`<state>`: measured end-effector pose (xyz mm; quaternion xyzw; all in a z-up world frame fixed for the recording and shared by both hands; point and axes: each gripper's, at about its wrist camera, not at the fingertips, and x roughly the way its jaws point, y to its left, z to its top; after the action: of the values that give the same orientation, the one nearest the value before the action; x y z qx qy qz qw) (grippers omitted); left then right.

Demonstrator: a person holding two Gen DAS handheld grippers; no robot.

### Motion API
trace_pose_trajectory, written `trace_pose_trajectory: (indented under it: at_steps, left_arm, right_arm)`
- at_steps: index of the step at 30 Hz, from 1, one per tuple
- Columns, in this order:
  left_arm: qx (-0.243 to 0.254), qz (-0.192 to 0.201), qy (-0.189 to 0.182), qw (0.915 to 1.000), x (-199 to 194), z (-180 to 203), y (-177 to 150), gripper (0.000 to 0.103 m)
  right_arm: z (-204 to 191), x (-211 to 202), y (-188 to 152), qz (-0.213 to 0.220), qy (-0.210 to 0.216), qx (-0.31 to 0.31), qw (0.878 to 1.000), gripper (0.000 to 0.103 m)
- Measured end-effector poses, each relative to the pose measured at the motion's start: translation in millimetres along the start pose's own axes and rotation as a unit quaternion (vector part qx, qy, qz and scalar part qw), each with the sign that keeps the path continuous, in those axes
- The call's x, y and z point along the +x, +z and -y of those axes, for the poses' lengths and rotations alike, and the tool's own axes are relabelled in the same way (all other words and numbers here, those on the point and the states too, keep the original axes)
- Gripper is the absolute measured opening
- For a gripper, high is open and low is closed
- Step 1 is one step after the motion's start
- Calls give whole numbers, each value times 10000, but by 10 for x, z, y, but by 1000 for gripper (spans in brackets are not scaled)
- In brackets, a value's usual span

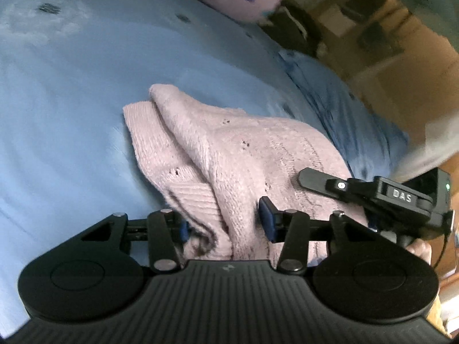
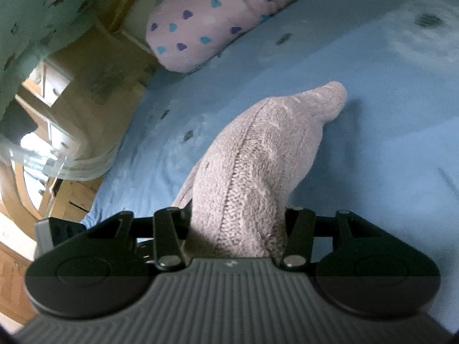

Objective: Fold small clothes

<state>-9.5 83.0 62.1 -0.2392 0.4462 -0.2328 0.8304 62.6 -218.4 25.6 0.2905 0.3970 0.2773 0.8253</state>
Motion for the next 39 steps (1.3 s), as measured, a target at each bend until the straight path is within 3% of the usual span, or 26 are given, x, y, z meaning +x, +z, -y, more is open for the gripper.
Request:
trace_pose_trajectory:
  at_steps: [4,9,11,16,22,28,31,34,39]
  left_arm:
    - [331,-120,30,9994,-3,316,-304,53]
    - [979,-128,1099,9890,153,528,-505,54]
    - [1109,-130,1273,9856,184,539,-550,55]
    - [1161,-5,1508,9817,117,635,-594,57]
    - [1604,198,1904,9683,-78,845,-765,61]
    - [1767,383,2318,9558,-75,785,-959,61]
    - [1775,498,2495,9507,2,697,-975,64]
    - [1575,588,2457,9547,-29,660,-973,65]
    - [1614,722,2461,9530,-200,778,-1126,69]
  right_arm:
    - [173,-381,-204,-116,-310,43,9994,52]
    - [380,-551,-482,-110,-933,-43,9956,61]
    - [483,-520,-569,-91,-1166,-31,9931,66]
    - [528,-558,-759,178,-1178,-246,9926,71]
    - [319,-788,-879,521,-1456,-646,9859,72]
    - [218,-1064,-1112,1088,-1760,-944,9738,71]
    - [295,-956,-1204,965,-1916,-1012,9715,71]
    - [451,-782,-1292,746,-1830,-881,9763,70]
    - [277,-856,-1377,1011,-1881,-1327,9679,71]
